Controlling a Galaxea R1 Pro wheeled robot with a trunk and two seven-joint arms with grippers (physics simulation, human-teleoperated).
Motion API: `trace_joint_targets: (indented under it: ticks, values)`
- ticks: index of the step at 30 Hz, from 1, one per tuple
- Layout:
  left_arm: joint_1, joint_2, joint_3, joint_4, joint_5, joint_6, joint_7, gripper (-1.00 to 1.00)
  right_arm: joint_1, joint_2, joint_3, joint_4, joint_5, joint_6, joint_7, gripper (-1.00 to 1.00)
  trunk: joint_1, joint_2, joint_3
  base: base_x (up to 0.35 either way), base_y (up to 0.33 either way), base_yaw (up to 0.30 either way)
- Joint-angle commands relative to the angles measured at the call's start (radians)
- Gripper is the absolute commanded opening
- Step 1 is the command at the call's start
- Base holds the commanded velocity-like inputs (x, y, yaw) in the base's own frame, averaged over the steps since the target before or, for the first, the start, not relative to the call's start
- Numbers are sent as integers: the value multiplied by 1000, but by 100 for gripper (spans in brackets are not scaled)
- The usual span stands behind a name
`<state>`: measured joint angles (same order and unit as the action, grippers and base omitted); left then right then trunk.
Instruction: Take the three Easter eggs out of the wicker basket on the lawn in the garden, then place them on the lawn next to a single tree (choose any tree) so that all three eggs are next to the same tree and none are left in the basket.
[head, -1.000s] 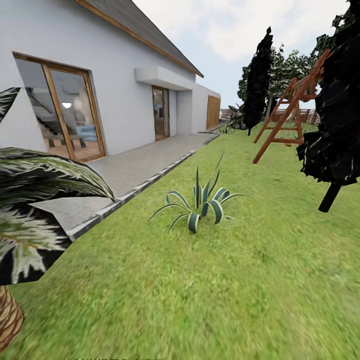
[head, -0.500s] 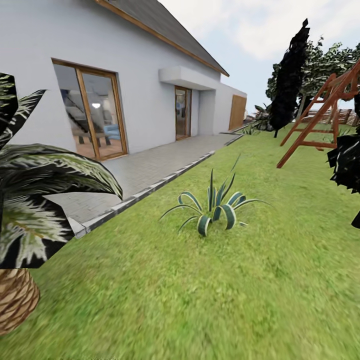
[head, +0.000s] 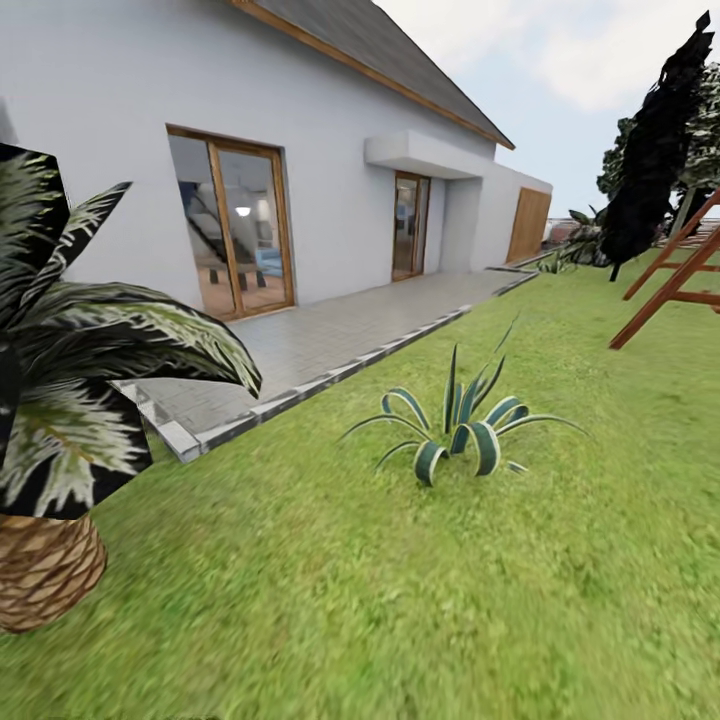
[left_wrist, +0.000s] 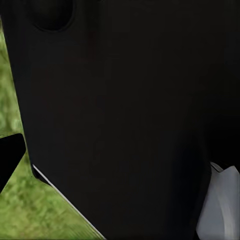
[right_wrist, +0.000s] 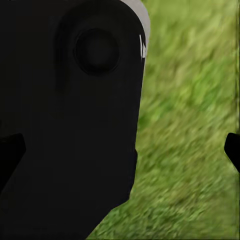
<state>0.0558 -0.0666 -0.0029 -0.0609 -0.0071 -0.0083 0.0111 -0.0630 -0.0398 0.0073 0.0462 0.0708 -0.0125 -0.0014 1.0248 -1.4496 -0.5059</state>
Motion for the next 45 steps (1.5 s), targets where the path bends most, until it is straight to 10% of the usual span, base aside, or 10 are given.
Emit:
trace_joint_targets:
  ticks: [1,45]
  values:
    - [1,0,0,-2,-1,-1,1,100,-1,0,0,3,7,-1,0,100,0,0,-1,133,-339,284]
    - [1,-2,-2,-2,-2,-2,-6,100,-1,0,0,3,7,-1,0,100,0,0,-1,104,-286,184]
